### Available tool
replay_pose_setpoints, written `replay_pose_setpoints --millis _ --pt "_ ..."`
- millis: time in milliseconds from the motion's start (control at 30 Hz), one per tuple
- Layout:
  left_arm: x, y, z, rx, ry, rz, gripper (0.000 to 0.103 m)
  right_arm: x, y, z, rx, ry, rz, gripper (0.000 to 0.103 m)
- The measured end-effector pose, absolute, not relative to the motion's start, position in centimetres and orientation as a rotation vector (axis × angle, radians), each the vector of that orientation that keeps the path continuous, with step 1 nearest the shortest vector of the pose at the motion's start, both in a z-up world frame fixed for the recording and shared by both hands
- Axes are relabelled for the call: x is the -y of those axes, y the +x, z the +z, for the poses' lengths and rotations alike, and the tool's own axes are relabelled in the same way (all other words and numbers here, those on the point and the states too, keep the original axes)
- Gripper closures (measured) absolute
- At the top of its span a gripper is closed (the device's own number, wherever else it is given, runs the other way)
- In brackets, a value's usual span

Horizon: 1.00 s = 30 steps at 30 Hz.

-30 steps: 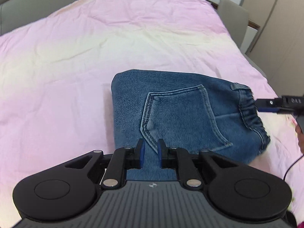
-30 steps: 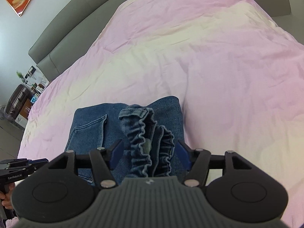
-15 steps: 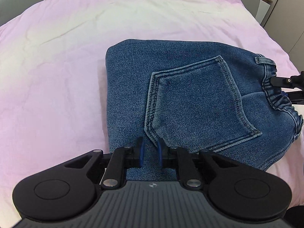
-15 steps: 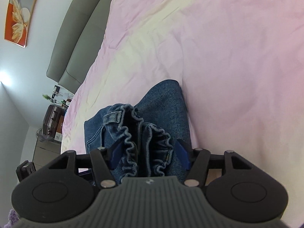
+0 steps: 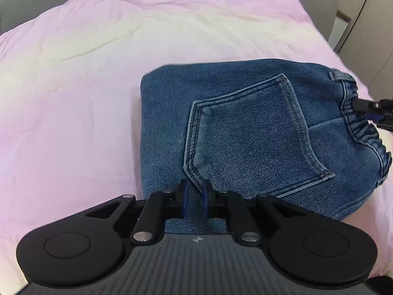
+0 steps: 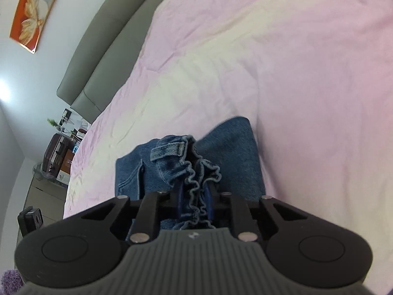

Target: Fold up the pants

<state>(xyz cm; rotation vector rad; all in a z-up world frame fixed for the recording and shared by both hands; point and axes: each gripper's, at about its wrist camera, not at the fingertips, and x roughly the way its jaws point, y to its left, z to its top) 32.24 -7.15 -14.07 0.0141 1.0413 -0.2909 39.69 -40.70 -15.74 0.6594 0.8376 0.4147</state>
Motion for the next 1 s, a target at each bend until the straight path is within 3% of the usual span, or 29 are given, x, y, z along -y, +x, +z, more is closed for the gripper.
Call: replay_pose_setpoints --millis 67,167,500,600,700,833,1000 --pt "6.4 32.1 -12.9 -0.995 -0.023 -0.290 0.090 40.5 39.9 -13.2 -0.762 0.640 0.426 0.101" --pt "5.5 32.3 -11.6 -0.959 -0.079 -0.294 0.090 40.3 41.3 -10.8 -0.777 0.568 0.370 0.102" --pt "4.7 34.0 -12.1 -0.943 -0.088 -0.295 0.090 41.2 42.3 -18.6 -0.966 0.537 0.204 0.103" --pt "4.1 33.8 -11.9 -0.929 -0.100 -0.305 0.090 40.7 42.6 -17.6 -0.972 0.506 0.208 0.100" --pt "3.8 33.9 -11.4 -0.902 -0.075 -0.314 0.090 39.9 41.8 -14.6 -0.936 0.390 0.229 0.084" --pt "4.1 35.6 -11.0 -0.882 -0.046 -0.309 0.090 37.4 40.2 -11.1 -0.859 0.201 0.258 0.082" --pt "5.7 38.4 -11.6 -0.873 -0.031 -0.309 0.090 34.2 41.9 -11.2 -0.824 0.105 0.271 0.083"
